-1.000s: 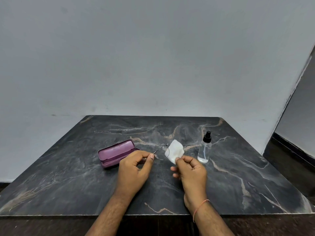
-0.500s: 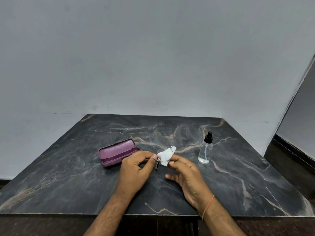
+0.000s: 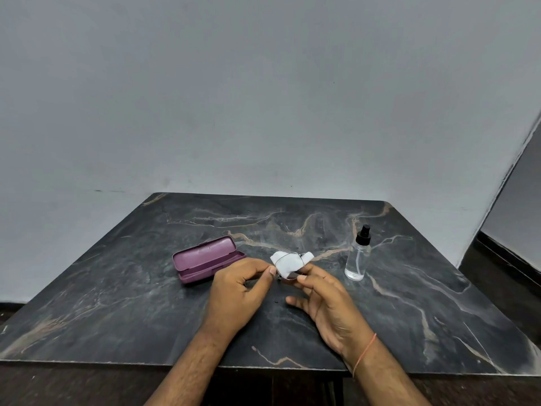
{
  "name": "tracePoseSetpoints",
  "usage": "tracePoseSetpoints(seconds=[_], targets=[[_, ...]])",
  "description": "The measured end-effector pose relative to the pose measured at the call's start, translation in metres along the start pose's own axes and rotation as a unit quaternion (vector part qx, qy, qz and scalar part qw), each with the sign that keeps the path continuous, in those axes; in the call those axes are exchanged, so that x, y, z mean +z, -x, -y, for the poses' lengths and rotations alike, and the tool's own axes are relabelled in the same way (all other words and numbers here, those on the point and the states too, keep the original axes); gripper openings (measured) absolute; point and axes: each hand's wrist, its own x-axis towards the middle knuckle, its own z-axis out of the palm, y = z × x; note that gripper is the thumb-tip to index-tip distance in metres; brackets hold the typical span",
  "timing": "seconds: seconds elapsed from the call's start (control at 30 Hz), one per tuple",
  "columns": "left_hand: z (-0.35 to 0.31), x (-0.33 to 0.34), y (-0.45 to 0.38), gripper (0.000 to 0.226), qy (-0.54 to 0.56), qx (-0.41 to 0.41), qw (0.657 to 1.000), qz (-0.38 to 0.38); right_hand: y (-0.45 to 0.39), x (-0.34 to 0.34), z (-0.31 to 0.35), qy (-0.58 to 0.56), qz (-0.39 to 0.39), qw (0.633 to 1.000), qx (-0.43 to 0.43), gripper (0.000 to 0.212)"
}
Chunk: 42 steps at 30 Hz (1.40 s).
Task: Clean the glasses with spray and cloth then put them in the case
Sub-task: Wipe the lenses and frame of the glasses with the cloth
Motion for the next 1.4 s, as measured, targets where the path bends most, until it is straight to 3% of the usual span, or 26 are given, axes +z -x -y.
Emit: tracePoseSetpoints(seconds=[0.13,0.37,0.77,1.17,1.4], targets=[[0.0008,0.0004,-0.0004,0.013,0.005,-0.002,1.0,-0.003,0.0002,-0.0006,0.0001,-0.019,-0.024,1.0,-0.001,0.031],[0.0018,0.0004,-0.0006,0.015,0.009,-0.01,1.0,0.018,-0.0002,0.0009,0.0029,-0.063,-0.034,0.997,0.012,0.043],[-0.0037,-0.0019,0.0,0.014,0.003,0.001,1.0,-0.013,0.0006,0.0057,-0.0005,0.038,-0.011,0.999,-0.003,0.053],[-0.0048,-0.0013,0.0,0.01,0.006,-0.01,1.0,0.009,-0.0014,0.0043,-0.0006,0.002,-0.035,0.999,-0.005,0.044],[-0.0054,-0.003,-0.0009,0.012,0.016,-0.027,0.999,-0.015,0.0006,0.0049,-0.0018,-0.001,-0.05,0.999,-0.018,0.046]])
